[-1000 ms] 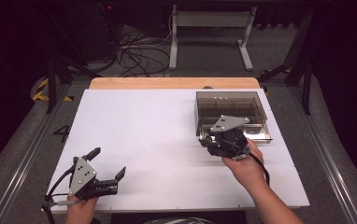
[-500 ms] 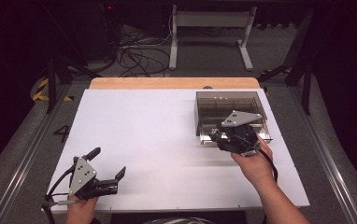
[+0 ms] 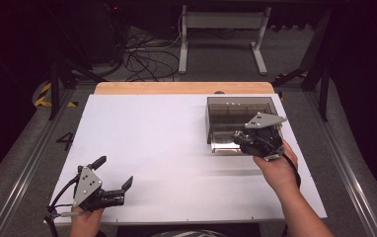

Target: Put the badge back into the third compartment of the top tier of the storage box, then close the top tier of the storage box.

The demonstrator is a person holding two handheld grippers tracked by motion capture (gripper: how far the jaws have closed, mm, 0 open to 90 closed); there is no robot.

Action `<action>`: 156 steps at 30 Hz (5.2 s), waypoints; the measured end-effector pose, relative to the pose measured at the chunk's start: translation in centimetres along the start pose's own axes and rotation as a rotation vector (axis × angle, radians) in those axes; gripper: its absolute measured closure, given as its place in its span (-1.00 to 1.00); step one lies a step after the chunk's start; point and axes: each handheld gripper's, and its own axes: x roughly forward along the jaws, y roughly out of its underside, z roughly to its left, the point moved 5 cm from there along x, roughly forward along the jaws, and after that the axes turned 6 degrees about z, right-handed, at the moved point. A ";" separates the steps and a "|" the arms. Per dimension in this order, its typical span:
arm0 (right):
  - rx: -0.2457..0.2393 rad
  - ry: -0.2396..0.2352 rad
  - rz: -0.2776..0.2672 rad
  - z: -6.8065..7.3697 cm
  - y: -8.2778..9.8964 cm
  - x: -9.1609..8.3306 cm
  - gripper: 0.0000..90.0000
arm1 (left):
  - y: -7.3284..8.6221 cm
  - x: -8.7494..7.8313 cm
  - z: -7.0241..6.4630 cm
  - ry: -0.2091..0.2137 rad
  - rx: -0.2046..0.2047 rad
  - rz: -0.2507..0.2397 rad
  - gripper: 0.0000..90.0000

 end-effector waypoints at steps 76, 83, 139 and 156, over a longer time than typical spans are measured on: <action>0.155 0.097 0.283 -8.7 5.7 1.9 0.28 | 0.0 0.1 0.0 -0.002 0.002 0.001 -0.97; 0.161 0.090 0.306 -8.9 6.1 2.3 0.28 | 0.0 0.0 0.0 -0.002 0.003 0.003 -0.97; 0.160 0.067 0.237 -8.2 5.6 1.0 0.36 | 0.0 0.1 0.0 -0.003 0.004 0.003 -0.97; 0.062 0.007 0.145 -4.7 5.0 -1.8 1.00 | 0.0 0.2 -0.1 0.000 0.001 0.004 -0.97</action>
